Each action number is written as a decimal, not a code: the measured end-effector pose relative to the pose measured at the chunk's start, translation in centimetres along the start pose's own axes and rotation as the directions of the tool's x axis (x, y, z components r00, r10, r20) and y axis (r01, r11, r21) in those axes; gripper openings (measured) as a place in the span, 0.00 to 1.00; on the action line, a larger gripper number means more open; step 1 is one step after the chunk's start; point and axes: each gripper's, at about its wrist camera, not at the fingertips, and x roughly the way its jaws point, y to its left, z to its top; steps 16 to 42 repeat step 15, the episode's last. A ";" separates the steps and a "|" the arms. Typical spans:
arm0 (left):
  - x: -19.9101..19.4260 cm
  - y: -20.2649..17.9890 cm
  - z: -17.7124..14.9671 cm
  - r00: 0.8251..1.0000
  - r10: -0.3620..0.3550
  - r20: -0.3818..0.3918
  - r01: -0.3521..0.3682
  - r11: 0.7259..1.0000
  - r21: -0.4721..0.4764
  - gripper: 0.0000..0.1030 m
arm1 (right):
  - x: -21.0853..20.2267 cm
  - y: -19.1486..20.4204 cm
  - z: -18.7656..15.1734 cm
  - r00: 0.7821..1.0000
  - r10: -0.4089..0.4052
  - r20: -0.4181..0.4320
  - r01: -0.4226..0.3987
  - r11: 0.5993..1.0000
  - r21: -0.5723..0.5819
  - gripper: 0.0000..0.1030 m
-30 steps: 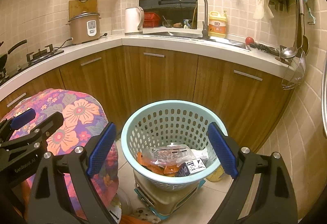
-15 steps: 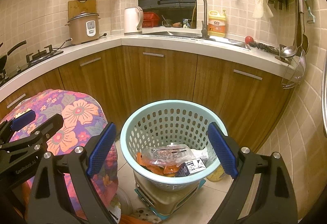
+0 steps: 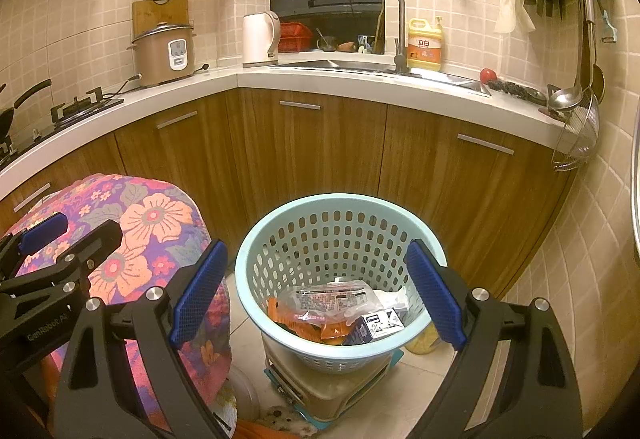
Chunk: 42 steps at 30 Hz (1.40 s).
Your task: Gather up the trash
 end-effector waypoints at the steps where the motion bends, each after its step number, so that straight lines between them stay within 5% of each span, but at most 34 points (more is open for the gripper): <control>1: 0.0 0.0 0.0 1.000 -0.001 0.000 0.001 1.000 0.000 0.83 | 0.0 -0.1 0.0 1.000 0.001 0.000 -0.001 1.000 0.000 0.84; 42: 0.2 0.1 0.0 1.000 -0.009 -0.012 0.009 1.000 -0.006 0.85 | 0.0 -0.3 -0.1 1.000 -0.010 -0.001 0.010 1.000 0.012 0.84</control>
